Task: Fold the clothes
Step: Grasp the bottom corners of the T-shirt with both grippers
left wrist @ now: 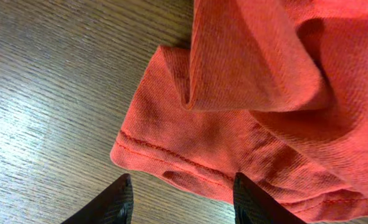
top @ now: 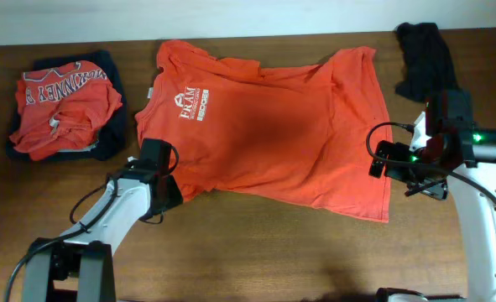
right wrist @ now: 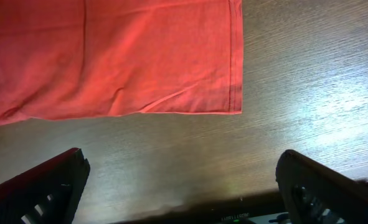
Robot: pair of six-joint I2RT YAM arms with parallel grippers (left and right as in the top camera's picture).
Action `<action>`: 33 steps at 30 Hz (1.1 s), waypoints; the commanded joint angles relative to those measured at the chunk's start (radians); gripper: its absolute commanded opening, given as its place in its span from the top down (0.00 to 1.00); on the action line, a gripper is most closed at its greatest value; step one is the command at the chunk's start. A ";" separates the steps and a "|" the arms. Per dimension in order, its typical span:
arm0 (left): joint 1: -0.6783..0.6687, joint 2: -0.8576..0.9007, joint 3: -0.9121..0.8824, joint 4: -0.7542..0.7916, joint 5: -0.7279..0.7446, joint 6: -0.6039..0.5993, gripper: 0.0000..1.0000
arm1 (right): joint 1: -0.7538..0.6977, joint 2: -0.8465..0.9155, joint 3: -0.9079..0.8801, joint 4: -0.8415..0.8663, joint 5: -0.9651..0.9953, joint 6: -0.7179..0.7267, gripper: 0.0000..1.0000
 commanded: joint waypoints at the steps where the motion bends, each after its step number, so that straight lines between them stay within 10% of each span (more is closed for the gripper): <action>1: 0.002 0.005 -0.010 0.013 0.003 0.006 0.50 | 0.001 -0.010 -0.009 -0.001 -0.006 0.001 0.01; 13: 0.001 0.137 -0.010 0.079 0.051 0.005 0.65 | 0.001 -0.010 -0.009 -0.026 -0.006 0.001 0.01; 16: 0.001 0.150 -0.010 0.084 0.053 0.005 0.99 | 0.001 -0.010 -0.009 -0.031 -0.006 0.001 0.01; 33: 0.009 -0.028 0.221 -0.009 0.046 0.097 1.00 | 0.001 0.035 -0.112 0.022 -0.014 0.009 0.16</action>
